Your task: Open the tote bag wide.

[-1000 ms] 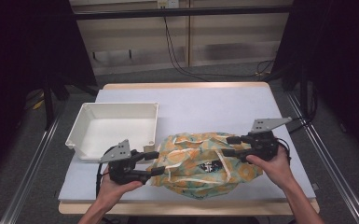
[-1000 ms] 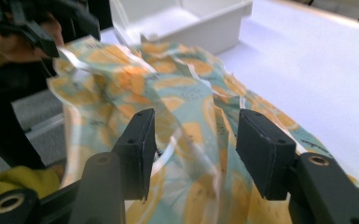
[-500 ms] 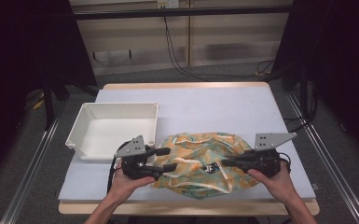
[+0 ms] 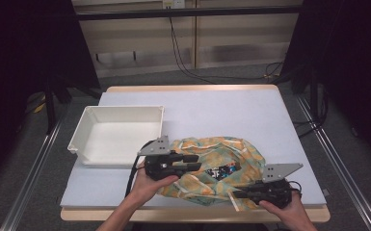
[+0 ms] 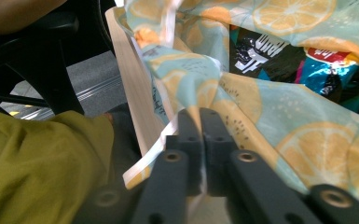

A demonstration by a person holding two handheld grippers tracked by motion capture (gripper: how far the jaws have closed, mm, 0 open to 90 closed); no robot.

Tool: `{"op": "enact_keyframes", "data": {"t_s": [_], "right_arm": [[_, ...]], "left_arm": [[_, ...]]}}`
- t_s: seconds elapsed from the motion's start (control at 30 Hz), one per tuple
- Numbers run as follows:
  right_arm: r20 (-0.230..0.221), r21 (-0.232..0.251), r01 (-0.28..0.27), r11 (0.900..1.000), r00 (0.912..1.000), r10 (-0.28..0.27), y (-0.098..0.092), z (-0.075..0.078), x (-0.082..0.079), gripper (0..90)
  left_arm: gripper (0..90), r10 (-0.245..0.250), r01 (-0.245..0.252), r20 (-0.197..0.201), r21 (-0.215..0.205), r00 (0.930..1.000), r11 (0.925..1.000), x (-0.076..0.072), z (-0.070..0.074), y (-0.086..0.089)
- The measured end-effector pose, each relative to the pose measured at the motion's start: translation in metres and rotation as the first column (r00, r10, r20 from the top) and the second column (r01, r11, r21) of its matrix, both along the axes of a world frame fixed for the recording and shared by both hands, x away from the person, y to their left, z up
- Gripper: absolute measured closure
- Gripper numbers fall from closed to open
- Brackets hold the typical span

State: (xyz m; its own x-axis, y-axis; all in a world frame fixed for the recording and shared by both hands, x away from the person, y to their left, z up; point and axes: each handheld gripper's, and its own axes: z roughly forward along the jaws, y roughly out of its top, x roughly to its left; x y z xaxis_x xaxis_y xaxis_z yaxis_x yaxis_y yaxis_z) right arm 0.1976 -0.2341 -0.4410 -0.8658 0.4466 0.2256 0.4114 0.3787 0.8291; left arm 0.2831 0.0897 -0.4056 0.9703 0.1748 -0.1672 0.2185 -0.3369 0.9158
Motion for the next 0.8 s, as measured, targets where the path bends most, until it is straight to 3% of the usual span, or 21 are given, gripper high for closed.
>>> {"op": "enact_keyframes", "data": {"t_s": [0.07,0.17,0.33,0.37,0.47,0.57,0.67,0.7,0.8], "right_arm": [[0.011,0.006,0.034,0.999,0.9993,-0.034,-0.004,0.005,0.001,67.6],[0.028,0.036,0.055,0.998,0.998,-0.056,-0.011,0.015,0.002,56.8],[0.058,0.053,0.088,0.995,0.9942,-0.091,-0.02,0.029,0.003,43.2],[0.06,0.062,0.094,0.994,0.9934,-0.098,-0.022,0.032,0.003,42.4],[0.073,0.068,0.097,0.993,0.9921,-0.102,-0.025,0.038,0.003,43.1],[0.071,0.065,0.113,0.992,0.9905,-0.117,-0.027,0.04,0.008,54.3],[0.064,0.065,0.138,0.988,0.9879,-0.142,-0.029,0.039,0.021,62.5],[0.064,0.063,0.144,0.988,0.9869,-0.148,-0.03,0.039,0.025,63.3],[0.07,0.049,0.156,0.986,0.9847,-0.16,-0.027,0.038,0.039,64.2]], "left_arm": [[66.8,-0.029,0.028,0.011,0.054,0.9995,0.9982,-0.003,-0.007,-0.01],[68.9,-0.081,0.076,0.028,0.142,0.9963,0.9869,-0.013,-0.02,-0.02],[66.1,-0.133,0.129,0.005,0.2,0.9911,0.9713,-0.032,-0.033,-0.022],[65.5,-0.139,0.133,0.015,0.215,0.9902,0.9676,-0.034,-0.032,-0.021],[65.5,-0.144,0.14,0.009,0.187,0.9895,0.9722,-0.037,-0.027,-0.016],[68.3,-0.157,0.153,0.016,0.159,0.9875,0.9755,-0.037,-0.013,-0.013],[73.7,-0.158,0.154,0.032,0.112,0.9869,0.9818,-0.034,0.003,-0.013],[73.8,-0.151,0.149,0.022,0.07,0.9883,0.9863,-0.031,0.008,-0.015],[73.5,-0.133,0.132,0.012,0.044,0.9911,0.9903,-0.023,0.013,-0.025]]}}
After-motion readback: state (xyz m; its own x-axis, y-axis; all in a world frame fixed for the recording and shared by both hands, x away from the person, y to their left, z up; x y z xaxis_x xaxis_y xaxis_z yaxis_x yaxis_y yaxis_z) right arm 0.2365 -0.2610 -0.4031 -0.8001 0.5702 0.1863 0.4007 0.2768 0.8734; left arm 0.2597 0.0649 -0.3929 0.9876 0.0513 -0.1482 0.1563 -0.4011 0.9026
